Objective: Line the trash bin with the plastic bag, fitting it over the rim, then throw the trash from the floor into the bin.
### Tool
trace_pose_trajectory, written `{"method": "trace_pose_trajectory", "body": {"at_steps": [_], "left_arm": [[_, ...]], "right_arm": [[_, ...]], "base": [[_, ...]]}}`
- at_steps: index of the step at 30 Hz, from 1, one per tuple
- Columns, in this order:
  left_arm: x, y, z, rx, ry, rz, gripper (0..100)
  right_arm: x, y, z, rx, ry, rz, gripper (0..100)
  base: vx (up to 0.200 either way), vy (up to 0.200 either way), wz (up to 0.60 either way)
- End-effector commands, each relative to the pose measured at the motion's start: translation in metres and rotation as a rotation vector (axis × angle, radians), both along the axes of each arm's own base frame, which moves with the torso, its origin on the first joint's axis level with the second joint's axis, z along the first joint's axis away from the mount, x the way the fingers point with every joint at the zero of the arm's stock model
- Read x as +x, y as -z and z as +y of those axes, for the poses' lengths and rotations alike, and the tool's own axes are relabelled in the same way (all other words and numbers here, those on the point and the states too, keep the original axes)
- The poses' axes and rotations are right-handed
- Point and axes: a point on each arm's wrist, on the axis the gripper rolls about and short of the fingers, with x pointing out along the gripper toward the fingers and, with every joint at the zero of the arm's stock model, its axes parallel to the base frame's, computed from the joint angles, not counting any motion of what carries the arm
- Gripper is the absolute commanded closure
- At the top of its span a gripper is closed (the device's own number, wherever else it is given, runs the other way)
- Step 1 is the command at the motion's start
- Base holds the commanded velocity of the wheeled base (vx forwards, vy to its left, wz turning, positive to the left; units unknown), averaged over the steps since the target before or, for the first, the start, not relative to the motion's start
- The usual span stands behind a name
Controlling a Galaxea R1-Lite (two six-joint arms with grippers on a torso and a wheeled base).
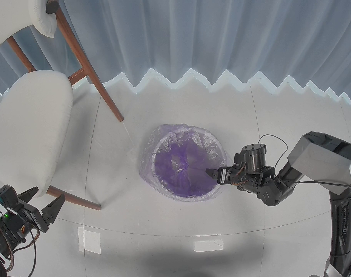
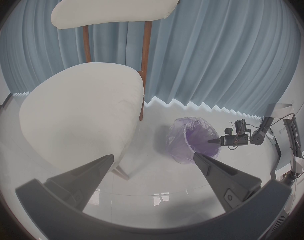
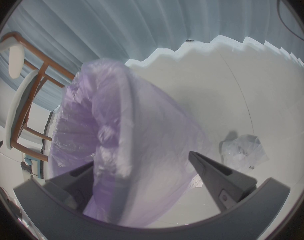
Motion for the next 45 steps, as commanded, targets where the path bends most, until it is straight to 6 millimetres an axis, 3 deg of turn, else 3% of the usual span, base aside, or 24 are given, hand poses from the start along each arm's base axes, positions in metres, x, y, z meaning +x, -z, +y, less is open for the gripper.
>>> {"method": "trace_pose_trajectory", "body": {"at_steps": [1, 7, 15, 17, 23, 27, 30, 40, 45], "left_arm": [[-0.003, 0.004, 0.000, 0.000, -0.001, 0.014, 0], [-0.004, 0.003, 0.000, 0.000, -0.003, 0.008, 0], [-0.005, 0.002, -0.001, -0.001, 0.008, -0.009, 0], [-0.005, 0.000, -0.005, -0.011, 0.070, -0.020, 0], [-0.006, -0.009, -0.023, -0.109, 0.314, -0.073, 0], [-0.007, -0.014, -0.035, -0.344, 0.392, 0.021, 0], [-0.004, -0.014, -0.040, -0.454, 0.400, 0.090, 0], [0.056, -0.014, -0.066, -0.720, 0.415, 0.377, 0], [0.091, -0.015, -0.073, -0.746, 0.492, 0.402, 0]], "right_arm": [[-0.001, 0.009, 0.006, -0.012, -0.005, 0.012, 100], [-0.001, -0.002, 0.004, -0.019, -0.002, -0.021, 100], [0.000, -0.038, -0.026, -0.114, -0.074, -0.156, 100], [-0.010, -0.065, -0.041, -0.108, -0.149, -0.215, 100], [-0.048, -0.105, -0.071, -0.084, -0.332, -0.299, 100], [-0.075, -0.109, -0.089, -0.080, -0.464, -0.333, 100], [-0.083, -0.107, -0.094, -0.068, -0.506, -0.357, 100], [-0.090, -0.076, -0.105, -0.005, -0.612, -0.528, 100], [-0.099, -0.081, -0.104, 0.089, -0.647, -0.530, 100]], "base": [[0.000, 0.000, 0.00], [0.000, 0.000, 0.00], [0.000, 0.000, 0.00], [0.000, 0.000, 0.00], [0.000, 0.000, 0.00], [0.000, 0.000, 0.00], [0.000, 0.000, 0.00], [0.000, 0.000, 0.00], [0.000, 0.000, 0.00]]}}
